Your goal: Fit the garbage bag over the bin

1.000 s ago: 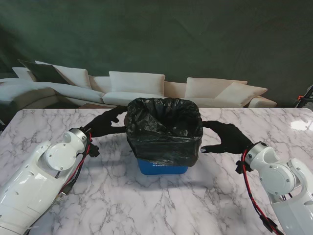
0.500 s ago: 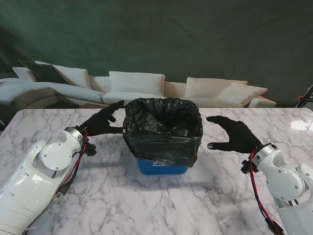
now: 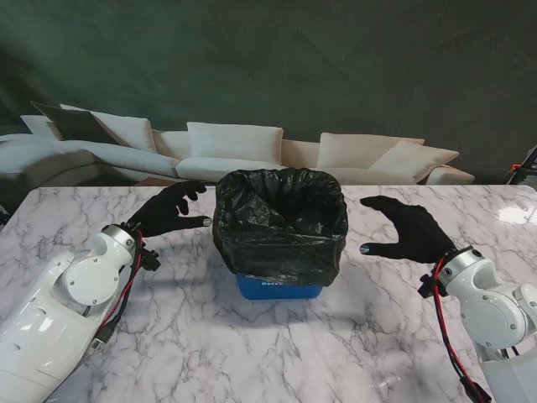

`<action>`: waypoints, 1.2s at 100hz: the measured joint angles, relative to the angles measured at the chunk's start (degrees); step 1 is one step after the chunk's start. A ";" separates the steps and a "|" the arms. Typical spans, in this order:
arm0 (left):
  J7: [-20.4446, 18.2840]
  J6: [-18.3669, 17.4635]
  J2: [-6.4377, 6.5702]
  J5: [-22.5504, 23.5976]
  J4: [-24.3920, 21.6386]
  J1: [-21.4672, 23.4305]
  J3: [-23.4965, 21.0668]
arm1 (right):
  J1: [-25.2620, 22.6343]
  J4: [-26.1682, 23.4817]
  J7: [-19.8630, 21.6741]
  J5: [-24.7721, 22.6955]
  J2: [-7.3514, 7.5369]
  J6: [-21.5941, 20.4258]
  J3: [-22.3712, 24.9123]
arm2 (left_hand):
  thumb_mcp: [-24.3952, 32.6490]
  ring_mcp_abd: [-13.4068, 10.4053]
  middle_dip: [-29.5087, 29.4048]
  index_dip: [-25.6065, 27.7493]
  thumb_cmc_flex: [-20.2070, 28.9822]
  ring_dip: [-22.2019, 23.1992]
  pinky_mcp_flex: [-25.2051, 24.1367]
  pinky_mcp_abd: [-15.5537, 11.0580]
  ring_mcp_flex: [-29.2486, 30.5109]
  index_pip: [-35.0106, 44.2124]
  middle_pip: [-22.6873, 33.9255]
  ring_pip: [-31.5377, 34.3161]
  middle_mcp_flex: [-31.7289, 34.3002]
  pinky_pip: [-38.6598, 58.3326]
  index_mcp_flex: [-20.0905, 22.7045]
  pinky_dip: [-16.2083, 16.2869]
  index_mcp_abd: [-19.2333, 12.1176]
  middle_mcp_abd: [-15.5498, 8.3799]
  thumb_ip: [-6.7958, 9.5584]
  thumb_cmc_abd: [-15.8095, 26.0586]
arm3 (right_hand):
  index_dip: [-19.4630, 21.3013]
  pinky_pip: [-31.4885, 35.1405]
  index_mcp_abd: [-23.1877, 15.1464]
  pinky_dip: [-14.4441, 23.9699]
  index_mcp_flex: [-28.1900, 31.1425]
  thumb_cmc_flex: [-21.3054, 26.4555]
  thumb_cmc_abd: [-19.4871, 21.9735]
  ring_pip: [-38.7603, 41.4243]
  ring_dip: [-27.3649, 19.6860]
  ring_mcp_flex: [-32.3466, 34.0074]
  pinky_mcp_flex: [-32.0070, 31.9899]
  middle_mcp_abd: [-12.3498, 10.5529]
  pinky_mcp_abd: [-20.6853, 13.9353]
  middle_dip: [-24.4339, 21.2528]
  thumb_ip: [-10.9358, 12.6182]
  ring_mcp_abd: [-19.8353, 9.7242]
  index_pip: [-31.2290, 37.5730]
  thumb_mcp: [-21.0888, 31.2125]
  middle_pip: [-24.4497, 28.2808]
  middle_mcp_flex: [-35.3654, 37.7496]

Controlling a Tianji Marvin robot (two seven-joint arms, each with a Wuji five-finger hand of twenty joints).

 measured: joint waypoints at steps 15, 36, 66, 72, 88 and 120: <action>-0.94 0.06 -0.09 -2.49 -0.87 0.57 -0.72 | -0.51 -1.18 0.16 -0.86 0.00 0.63 0.45 | -0.06 -0.17 -3.82 8.11 -5.35 1.97 -1.47 0.55 -2.36 7.77 -5.34 -0.64 -2.54 2.88 -2.01 4.91 -2.24 -0.48 0.16 10.22 | 0.00 0.00 0.00 -0.01 0.00 0.01 0.53 0.00 0.00 0.00 0.00 0.00 0.00 0.00 0.00 0.00 0.00 -0.46 0.00 0.00; 0.39 -0.83 -0.69 -5.17 -2.26 2.27 -3.32 | -1.37 -2.75 -0.82 -1.51 -0.28 0.09 2.08 | 0.01 3.37 -38.52 -18.01 2.33 -34.15 -6.37 2.88 -4.86 -15.20 -31.67 -29.13 -1.48 -13.25 6.09 -2.91 -3.64 0.23 0.18 15.58 | -0.01 -2.01 -0.30 -1.10 0.00 0.05 3.49 -0.60 -0.50 -0.48 -0.65 -0.73 -0.66 -0.60 0.00 -0.56 0.00 -2.81 -1.29 0.00; 12.69 1.82 -2.84 -7.67 -12.44 8.54 -5.41 | -2.32 -4.40 -7.41 3.71 -1.38 -3.32 4.10 | 0.07 3.85 -42.39 -20.95 6.69 -42.22 -7.89 2.06 -4.81 -17.58 -32.77 -33.14 8.04 -20.43 10.62 -8.74 -1.78 1.57 0.18 17.68 | -0.01 -3.03 -3.61 -1.37 0.00 4.56 11.93 -1.31 -0.89 -0.78 -0.61 -2.64 -2.20 -1.34 0.75 -3.44 1.54 -11.04 -3.34 0.19; 14.06 1.42 -3.24 -9.45 -14.12 9.55 -5.10 | -2.40 -4.65 -10.66 4.08 -1.66 -4.37 3.51 | 0.07 3.86 -42.09 -20.95 6.70 -42.22 -7.89 2.05 -4.75 -17.60 -32.50 -33.06 8.73 -20.43 10.62 -8.74 -1.34 1.68 0.18 17.68 | -0.01 -3.07 -3.62 -1.00 0.00 5.35 13.13 -1.31 -0.89 -0.77 -0.17 -2.65 -2.21 -1.34 0.75 -3.47 1.73 -11.20 -3.34 0.22; 18.42 -0.33 -3.95 -9.05 -16.96 11.90 -2.77 | -2.54 -5.14 -18.57 2.44 -2.67 -7.01 0.49 | 0.07 3.88 -41.24 -20.96 6.75 -41.53 -7.44 2.04 -4.04 -17.63 -30.96 -32.48 10.74 -19.47 10.65 -8.74 -1.23 1.69 0.18 17.70 | -0.01 -3.47 -5.25 -0.23 0.16 6.09 14.03 -1.31 -0.89 -0.66 0.74 -3.63 -2.66 -1.25 1.30 -4.17 4.30 -13.22 -2.94 1.42; 20.76 -1.15 -4.86 -7.08 -15.29 15.31 1.48 | -4.27 -4.42 -25.97 1.83 -4.33 -4.45 -5.99 | 0.07 3.88 -43.32 -21.55 6.80 -42.29 -7.28 -0.10 -4.04 -17.87 -32.21 -32.45 10.31 -19.42 12.74 -10.06 -1.02 1.48 0.18 17.71 | -0.02 -3.85 -7.30 -0.10 1.48 7.39 14.08 -1.31 -0.89 -0.54 0.76 -6.37 -2.69 -1.05 1.43 -5.46 5.92 -13.94 -1.69 4.00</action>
